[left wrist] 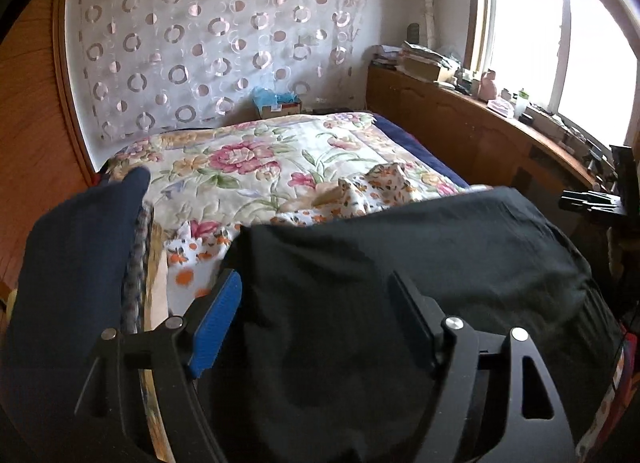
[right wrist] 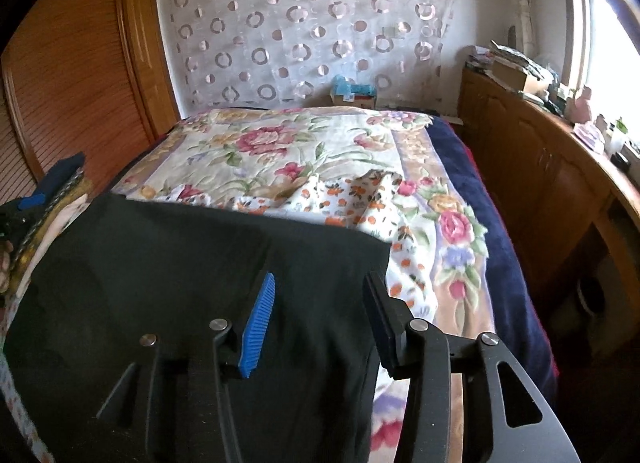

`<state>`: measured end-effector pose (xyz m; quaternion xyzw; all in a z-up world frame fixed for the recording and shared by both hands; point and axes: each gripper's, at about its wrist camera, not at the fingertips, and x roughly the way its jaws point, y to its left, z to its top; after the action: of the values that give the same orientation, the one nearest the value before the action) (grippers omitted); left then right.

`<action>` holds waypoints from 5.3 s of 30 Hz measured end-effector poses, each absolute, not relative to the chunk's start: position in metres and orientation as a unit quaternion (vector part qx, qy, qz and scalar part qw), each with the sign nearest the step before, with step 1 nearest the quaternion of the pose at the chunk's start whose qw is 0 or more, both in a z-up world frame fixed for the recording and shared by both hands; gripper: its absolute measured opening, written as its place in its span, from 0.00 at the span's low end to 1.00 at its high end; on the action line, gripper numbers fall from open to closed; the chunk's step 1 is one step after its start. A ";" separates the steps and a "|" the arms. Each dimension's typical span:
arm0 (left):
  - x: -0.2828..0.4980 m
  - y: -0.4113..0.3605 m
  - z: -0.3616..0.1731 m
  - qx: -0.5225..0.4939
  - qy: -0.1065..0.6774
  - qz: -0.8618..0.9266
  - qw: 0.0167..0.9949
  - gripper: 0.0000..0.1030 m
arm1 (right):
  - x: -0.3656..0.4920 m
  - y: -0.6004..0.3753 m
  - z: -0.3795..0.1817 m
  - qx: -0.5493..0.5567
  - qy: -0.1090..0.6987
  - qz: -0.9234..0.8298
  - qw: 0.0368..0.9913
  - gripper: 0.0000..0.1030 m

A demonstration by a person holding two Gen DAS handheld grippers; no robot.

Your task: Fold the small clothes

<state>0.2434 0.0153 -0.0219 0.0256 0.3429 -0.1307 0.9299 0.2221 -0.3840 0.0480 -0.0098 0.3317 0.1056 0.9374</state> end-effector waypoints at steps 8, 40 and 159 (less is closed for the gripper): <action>0.211 0.013 -0.050 0.018 0.379 -0.159 0.911 0.74 | 0.158 -0.399 0.036 0.017 0.356 0.096 0.930 0.47; 0.157 0.025 -0.085 -0.015 0.439 -0.092 0.894 0.74 | 0.157 -0.397 0.005 0.022 0.386 0.075 0.919 0.52; 0.043 0.061 -0.072 -0.011 0.377 -0.036 0.925 0.72 | 0.057 -0.335 0.019 -0.084 0.343 0.171 0.920 0.61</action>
<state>0.0428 0.0607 -0.0722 -0.0106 0.3774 -0.0364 0.9253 0.0567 -0.3349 0.0190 -0.0843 0.3429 0.1709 0.9199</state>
